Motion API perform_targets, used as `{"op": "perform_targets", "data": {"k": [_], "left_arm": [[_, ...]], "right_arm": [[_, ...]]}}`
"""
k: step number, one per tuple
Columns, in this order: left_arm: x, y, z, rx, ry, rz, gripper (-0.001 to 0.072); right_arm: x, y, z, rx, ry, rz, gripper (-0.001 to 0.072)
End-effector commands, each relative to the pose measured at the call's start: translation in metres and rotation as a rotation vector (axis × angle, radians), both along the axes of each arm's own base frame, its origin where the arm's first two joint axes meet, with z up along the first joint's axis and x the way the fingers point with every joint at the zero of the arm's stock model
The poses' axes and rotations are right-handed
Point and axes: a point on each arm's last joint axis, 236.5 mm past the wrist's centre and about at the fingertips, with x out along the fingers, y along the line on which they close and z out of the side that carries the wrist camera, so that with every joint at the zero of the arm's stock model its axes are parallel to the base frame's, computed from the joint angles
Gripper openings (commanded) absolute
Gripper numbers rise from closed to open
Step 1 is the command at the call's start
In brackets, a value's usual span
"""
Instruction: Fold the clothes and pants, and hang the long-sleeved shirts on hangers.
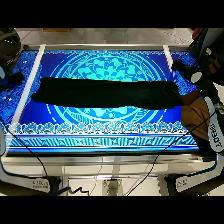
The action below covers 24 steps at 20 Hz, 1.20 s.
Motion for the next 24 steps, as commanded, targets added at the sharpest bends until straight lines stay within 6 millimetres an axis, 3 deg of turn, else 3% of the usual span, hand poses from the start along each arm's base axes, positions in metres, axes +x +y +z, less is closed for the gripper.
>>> {"op": "perform_targets", "data": {"k": [1,4,5,6,9,12,17,24], "left_arm": [[-0.063,-0.017,-0.031,-0.025,0.135,-0.046,0.0292],[-0.057,-0.069,-0.082,-0.249,0.004,-0.039,0.0314],[-0.049,-0.083,-0.093,-0.329,-0.038,-0.018,0.0492],[-0.038,-0.095,-0.102,-0.410,-0.080,0.012,0.0720],[-0.008,-0.105,-0.120,-0.540,-0.190,0.095,0.0712],[0.019,-0.093,-0.130,-0.563,-0.313,0.169,0.0712],[0.035,-0.072,-0.155,-0.576,-0.407,0.309,0.0712],[0.063,-0.034,-0.137,-0.462,-0.637,0.343,0.0692]], "right_arm": [[-0.007,0.001,-0.010,-0.063,0.057,0.053,0.0626],[-0.010,-0.006,-0.014,-0.082,0.077,0.057,0.0625],[-0.010,-0.006,-0.014,-0.084,0.078,0.057,0.0625],[-0.010,-0.007,-0.014,-0.088,0.077,0.057,0.0625],[-0.010,-0.007,-0.013,-0.092,0.072,0.055,0.0625],[-0.010,-0.007,-0.013,-0.092,0.072,0.055,0.0625],[-0.009,-0.007,-0.013,-0.091,0.070,0.054,0.0625],[-0.010,-0.006,-0.014,-0.086,0.074,0.056,0.0624]]}}
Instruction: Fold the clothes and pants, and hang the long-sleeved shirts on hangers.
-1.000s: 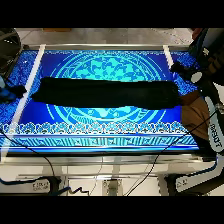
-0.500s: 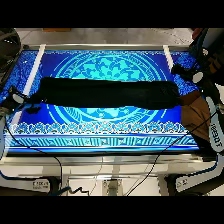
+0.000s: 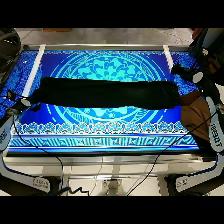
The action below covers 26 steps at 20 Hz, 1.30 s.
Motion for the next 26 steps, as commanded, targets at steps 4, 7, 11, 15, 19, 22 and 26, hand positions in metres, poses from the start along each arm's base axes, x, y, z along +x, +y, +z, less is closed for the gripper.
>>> {"op": "perform_targets", "data": {"k": [4,7,11,15,19,22,26], "left_arm": [[0.019,0.013,0.011,0.073,-0.117,0.056,0.0592],[0.028,0.006,0.013,0.111,-0.131,0.024,0.0474],[0.046,0.004,0.018,0.140,-0.144,-0.012,0.0197],[0.049,0.005,0.029,0.183,-0.153,-0.038,0.0021],[0.050,0.005,0.041,0.259,-0.151,-0.086,0.0021],[0.050,0.005,0.041,0.258,-0.150,-0.086,0.0021],[0.051,0.003,0.040,0.257,-0.151,-0.089,0.0021]], "right_arm": [[-0.010,0.007,-0.015,0.019,0.079,0.025,0.0569],[-0.035,0.002,-0.041,0.027,0.223,0.045,0.0260],[-0.087,0.000,-0.076,0.061,0.471,0.120,0.0031],[-0.125,0.000,-0.096,0.057,0.588,0.168,0.0027],[-0.172,0.007,-0.114,0.088,0.556,0.103,0.0027],[-0.201,0.015,-0.125,0.197,0.417,-0.068,0.0040],[-0.191,-0.008,-0.141,0.446,0.244,-0.415,0.0574]]}}
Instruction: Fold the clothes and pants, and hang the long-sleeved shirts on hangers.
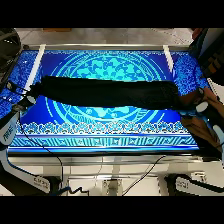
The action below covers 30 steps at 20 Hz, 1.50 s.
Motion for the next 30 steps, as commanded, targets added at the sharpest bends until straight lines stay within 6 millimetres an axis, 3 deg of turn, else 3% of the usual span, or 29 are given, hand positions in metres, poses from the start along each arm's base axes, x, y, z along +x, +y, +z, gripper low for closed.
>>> {"op": "perform_targets", "data": {"k": [1,7,12,17,21,23,26,27,30], "left_arm": [[0.001,-0.001,0.001,0.008,0.000,-0.006,0.0021],[0.001,-0.001,0.001,0.008,0.000,-0.006,0.0021],[0.001,-0.001,0.001,0.008,0.000,-0.006,0.0021],[-0.002,-0.007,0.013,0.069,0.030,-0.067,0.0021],[0.002,-0.018,0.050,0.261,0.026,-0.181,0.0020],[0.003,-0.029,0.064,0.335,0.053,-0.243,0.0020],[0.006,-0.039,0.089,0.430,0.098,-0.307,0.0020],[0.009,-0.043,0.104,0.474,0.085,-0.326,0.0020],[0.012,-0.062,0.148,0.552,0.038,-0.367,0.0020]], "right_arm": [[0.011,-0.018,-0.008,0.132,-0.126,-0.309,0.0574],[0.071,-0.036,0.000,0.224,-0.211,-0.417,0.0591],[0.103,-0.010,-0.020,0.330,-0.142,-0.378,0.0589],[0.104,-0.010,-0.007,0.176,-0.152,-0.219,0.0579],[0.072,-0.014,0.014,0.028,-0.053,-0.040,0.0572],[0.070,-0.008,0.035,0.019,-0.076,-0.018,0.0465],[0.096,0.014,0.079,-0.047,-0.188,0.076,0.0092],[0.111,0.024,0.096,-0.064,-0.243,0.097,0.0028],[0.154,0.068,0.148,-0.091,-0.418,0.154,0.0027]]}}
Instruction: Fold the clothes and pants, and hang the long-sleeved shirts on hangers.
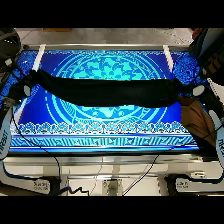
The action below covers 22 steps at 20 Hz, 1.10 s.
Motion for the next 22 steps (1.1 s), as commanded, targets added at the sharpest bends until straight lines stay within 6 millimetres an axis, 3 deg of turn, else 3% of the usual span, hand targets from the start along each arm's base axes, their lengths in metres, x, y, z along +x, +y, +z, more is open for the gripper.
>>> {"op": "perform_targets", "data": {"k": [1,4,7,10,12,14,16,18,22], "left_arm": [[-0.002,-0.023,0.039,0.123,0.014,-0.080,0.0019],[-0.010,-0.060,0.060,0.220,0.043,-0.178,0.0019],[-0.015,-0.103,0.089,0.226,-0.013,-0.246,0.0019],[-0.026,-0.149,0.119,0.172,-0.073,-0.311,0.0019],[-0.037,-0.174,0.145,0.148,-0.123,-0.349,0.0019],[-0.043,-0.196,0.149,0.129,-0.129,-0.386,0.0019],[-0.048,-0.220,0.144,0.024,-0.113,-0.417,0.0019],[-0.053,-0.241,0.144,-0.061,-0.112,-0.445,0.0019],[-0.059,-0.267,0.146,-0.170,-0.112,-0.476,0.0020]], "right_arm": [[0.042,0.054,0.053,-0.039,-0.156,0.096,0.0026],[0.070,0.132,0.053,0.005,-0.167,0.223,0.0025],[0.082,0.233,0.030,0.031,-0.130,0.394,0.0025],[0.067,0.334,-0.005,0.040,-0.084,0.559,0.0025],[0.054,0.387,-0.020,0.046,-0.076,0.639,0.0025],[0.040,0.436,-0.030,0.053,-0.086,0.712,0.0024],[0.028,0.477,-0.036,0.067,-0.112,0.759,0.0024],[0.021,0.506,-0.038,0.136,-0.138,0.741,0.0023],[0.007,0.529,-0.055,0.232,-0.102,0.716,0.0023]]}}
